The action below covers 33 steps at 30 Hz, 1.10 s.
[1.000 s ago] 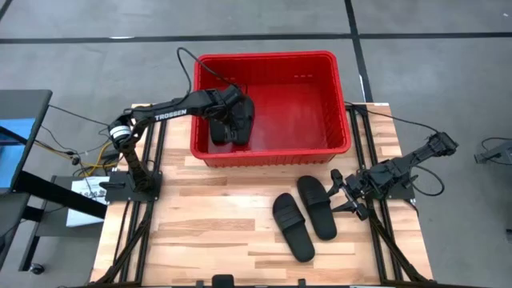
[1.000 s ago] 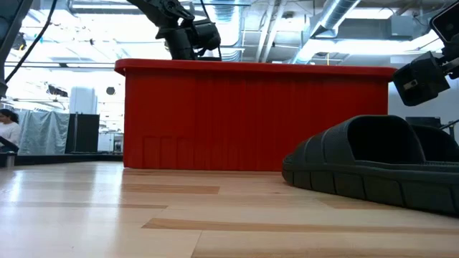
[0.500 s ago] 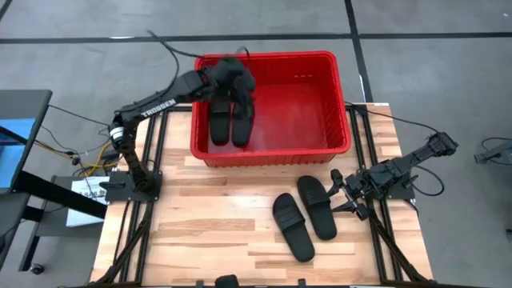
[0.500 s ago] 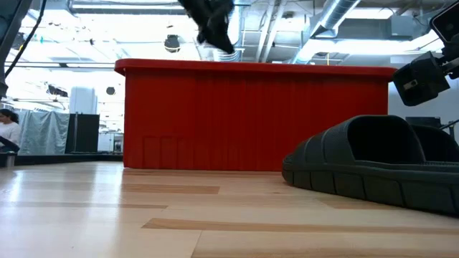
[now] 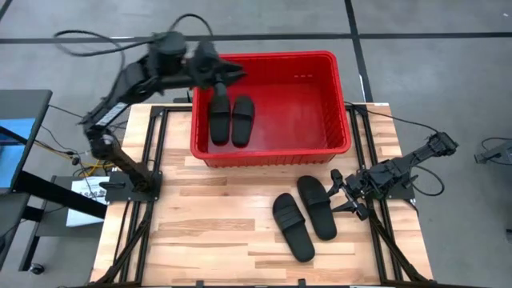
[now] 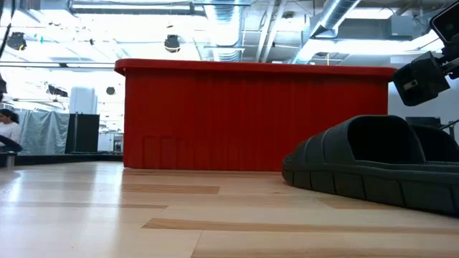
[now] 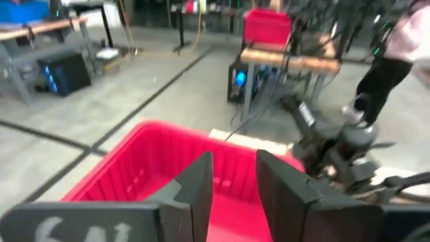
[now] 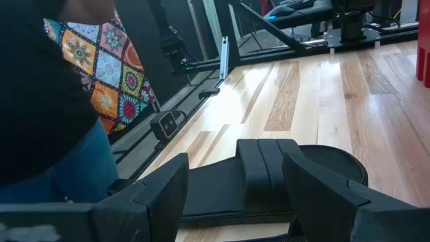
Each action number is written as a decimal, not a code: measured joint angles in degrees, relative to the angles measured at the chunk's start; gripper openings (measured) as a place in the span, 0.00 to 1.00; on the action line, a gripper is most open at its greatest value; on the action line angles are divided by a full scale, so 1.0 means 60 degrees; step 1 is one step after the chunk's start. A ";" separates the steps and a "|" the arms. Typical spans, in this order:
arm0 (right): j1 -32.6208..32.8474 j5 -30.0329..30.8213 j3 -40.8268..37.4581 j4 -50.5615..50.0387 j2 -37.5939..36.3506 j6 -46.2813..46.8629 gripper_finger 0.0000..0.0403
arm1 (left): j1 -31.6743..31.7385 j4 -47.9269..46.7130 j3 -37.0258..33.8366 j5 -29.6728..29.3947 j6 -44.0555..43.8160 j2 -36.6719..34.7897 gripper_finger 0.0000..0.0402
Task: Pick and place slides into bin
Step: Put the black slipper into the red bin
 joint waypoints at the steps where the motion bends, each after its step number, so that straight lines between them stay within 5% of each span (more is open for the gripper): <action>1: -0.0001 0.0001 0.0000 -0.0002 -0.0004 0.0001 0.58 | -0.0170 -0.0025 0.0000 -0.0104 -0.0061 -0.0193 0.26; 8: -0.0003 -0.0001 -0.0001 0.0002 -0.0002 0.0003 0.58 | -0.2048 0.0045 -0.0727 -0.1681 -0.0284 -0.1310 0.26; 15: -0.0001 0.0001 0.0000 0.0000 -0.0003 0.0001 0.58 | -0.3604 0.3051 -0.4699 -0.3566 -0.0455 -0.2941 0.26; 24: -0.0002 0.0003 0.0002 0.0005 -0.0003 0.0002 0.58 | -0.4265 0.8039 -1.0264 -0.3538 -0.1426 -0.4675 0.26; 33: -0.0002 -0.0001 0.0002 0.0002 -0.0004 0.0003 0.58 | -0.5304 1.0076 -1.3153 -0.3472 -0.1486 -0.4829 0.26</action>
